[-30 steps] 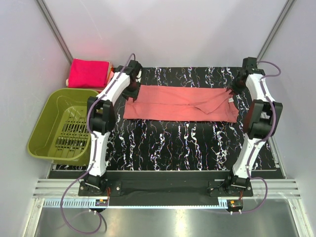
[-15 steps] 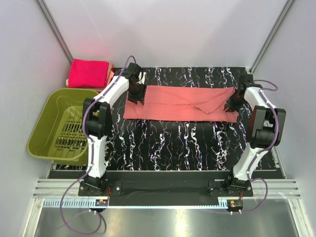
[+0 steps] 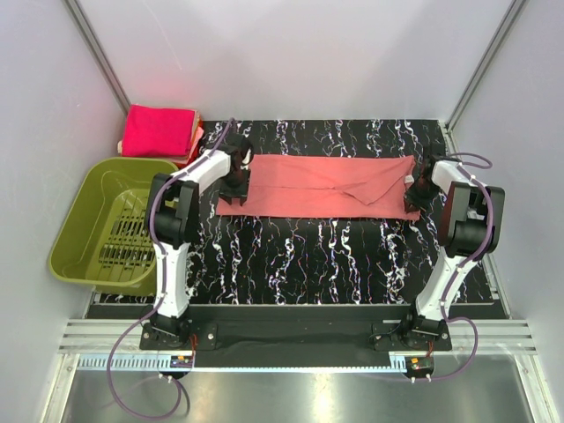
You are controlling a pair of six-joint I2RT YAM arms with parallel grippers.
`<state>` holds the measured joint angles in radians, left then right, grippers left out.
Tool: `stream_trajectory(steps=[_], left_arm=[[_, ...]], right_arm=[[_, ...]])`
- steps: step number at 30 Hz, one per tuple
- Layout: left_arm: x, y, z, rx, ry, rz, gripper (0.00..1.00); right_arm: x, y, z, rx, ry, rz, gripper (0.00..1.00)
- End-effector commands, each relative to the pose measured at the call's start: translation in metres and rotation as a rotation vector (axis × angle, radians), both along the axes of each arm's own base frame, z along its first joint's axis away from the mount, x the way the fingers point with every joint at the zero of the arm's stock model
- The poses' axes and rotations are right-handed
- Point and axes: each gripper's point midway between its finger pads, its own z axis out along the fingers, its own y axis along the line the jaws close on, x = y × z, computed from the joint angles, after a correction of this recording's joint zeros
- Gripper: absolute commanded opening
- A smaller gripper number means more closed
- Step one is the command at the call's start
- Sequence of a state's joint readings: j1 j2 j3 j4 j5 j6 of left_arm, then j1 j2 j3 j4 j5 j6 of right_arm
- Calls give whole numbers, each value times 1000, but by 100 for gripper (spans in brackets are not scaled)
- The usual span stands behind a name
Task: Fold and stack the t-shirts
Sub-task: Fold the tshirt
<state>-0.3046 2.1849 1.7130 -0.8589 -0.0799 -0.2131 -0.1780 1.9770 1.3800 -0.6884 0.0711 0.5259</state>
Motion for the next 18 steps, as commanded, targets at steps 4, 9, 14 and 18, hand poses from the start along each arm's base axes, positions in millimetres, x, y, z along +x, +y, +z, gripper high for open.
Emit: stream_trajectory(steps=[4, 9, 14, 18], left_arm=[[-25, 38, 3, 153, 19, 28, 44], [-34, 30, 8, 105, 17, 22, 43], [-42, 31, 15, 115, 7, 25, 44], [-60, 21, 38, 104, -40, -5, 45]], right_arm=[[-8, -27, -1, -108, 8, -21, 13], [-14, -32, -4, -132, 24, -12, 14], [-24, -45, -13, -165, 63, -35, 14], [-28, -53, -7, -184, 61, -43, 14]])
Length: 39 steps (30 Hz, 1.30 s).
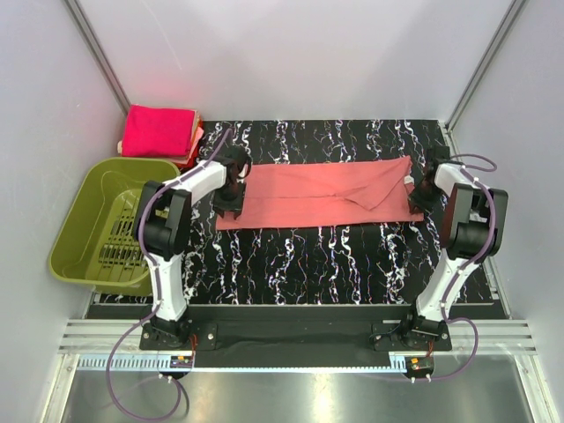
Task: Fold and stack the t-shirts
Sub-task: Fold the tshirt
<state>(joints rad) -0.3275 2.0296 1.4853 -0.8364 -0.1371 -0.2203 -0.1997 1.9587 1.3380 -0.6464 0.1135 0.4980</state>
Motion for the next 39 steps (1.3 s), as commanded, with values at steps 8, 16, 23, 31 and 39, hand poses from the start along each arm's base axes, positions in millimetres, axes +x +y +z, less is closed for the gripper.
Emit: stream_trajectory(steps=[8, 16, 23, 31, 39], left_arm=[[-4, -47, 86, -224, -171, -114, 48], [30, -70, 57, -360, -95, -142, 48], [40, -21, 21, -285, -39, 16, 47], [37, 0, 12, -192, -30, 28, 47], [42, -9, 53, -242, -108, -7, 49]], right_arm=[[-6, -33, 39, -113, -30, -15, 20], [11, 14, 85, 107, -197, 1, 29], [9, 67, 62, 351, -254, -42, 34], [18, 106, 54, 397, -289, -39, 39], [11, 124, 45, 415, -286, -71, 40]])
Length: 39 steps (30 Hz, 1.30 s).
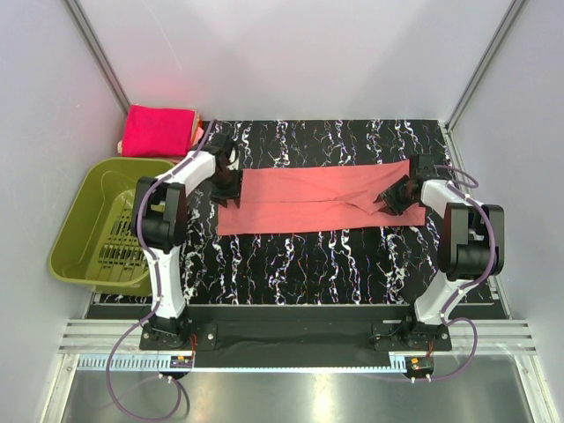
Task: Fold and stack the t-shirts
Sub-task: Fold the tshirt
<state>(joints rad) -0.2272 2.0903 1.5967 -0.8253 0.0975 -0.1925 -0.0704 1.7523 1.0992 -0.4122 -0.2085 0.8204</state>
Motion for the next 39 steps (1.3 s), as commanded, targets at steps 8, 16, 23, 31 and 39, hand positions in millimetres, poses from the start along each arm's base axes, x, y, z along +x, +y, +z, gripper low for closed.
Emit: stream_trajectory(steps=[8, 16, 23, 31, 39], left_arm=[[18, 21, 128, 125, -334, 5, 49], [2, 3, 154, 118, -403, -68, 51], [-6, -4, 137, 87, -364, -99, 51], [-7, -9, 138, 58, -365, -108, 51], [-5, -12, 132, 49, -354, -117, 51]], right_arm=[[-1, 13, -6, 35, -40, -67, 41], [5, 21, -4, 45, -68, -69, 34], [15, 25, -1, 48, -84, -64, 8], [52, 29, 31, 42, -218, 12, 0], [94, 48, 35, 136, -303, 94, 0]])
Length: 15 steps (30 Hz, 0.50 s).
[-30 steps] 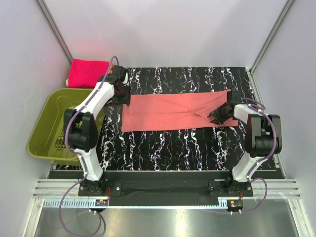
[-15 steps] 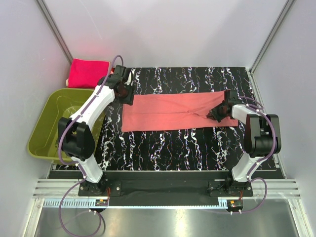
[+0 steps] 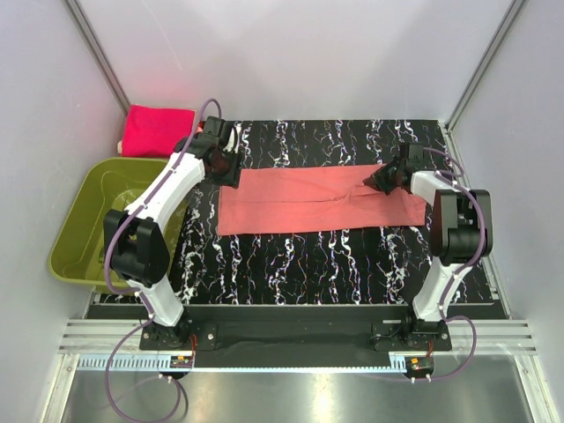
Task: Fold and stack the t-shirts
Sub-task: Fold the tshirt
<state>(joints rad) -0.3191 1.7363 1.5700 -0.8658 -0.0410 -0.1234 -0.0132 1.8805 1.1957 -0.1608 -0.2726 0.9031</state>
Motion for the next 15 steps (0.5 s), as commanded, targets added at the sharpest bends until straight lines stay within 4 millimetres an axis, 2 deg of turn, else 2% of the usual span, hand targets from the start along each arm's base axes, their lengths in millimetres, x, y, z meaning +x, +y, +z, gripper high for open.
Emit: stream_trajectory(steps=[1, 5, 11, 14, 15], left_arm=[[8, -5, 3, -22, -29, -21, 51], [8, -5, 4, -21, -31, -24, 52], [10, -4, -4, -14, -15, -21, 52], [10, -5, -6, -14, -9, -24, 52], [9, -5, -7, -15, -7, -23, 52]], right_arm=[[27, 28, 24, 44, -119, 100, 0], [41, 41, 24, 69, -155, 158, 2], [48, 53, 22, 77, -177, 214, 3], [48, 57, 16, 91, -165, 233, 11], [49, 58, 17, 96, -170, 239, 21]])
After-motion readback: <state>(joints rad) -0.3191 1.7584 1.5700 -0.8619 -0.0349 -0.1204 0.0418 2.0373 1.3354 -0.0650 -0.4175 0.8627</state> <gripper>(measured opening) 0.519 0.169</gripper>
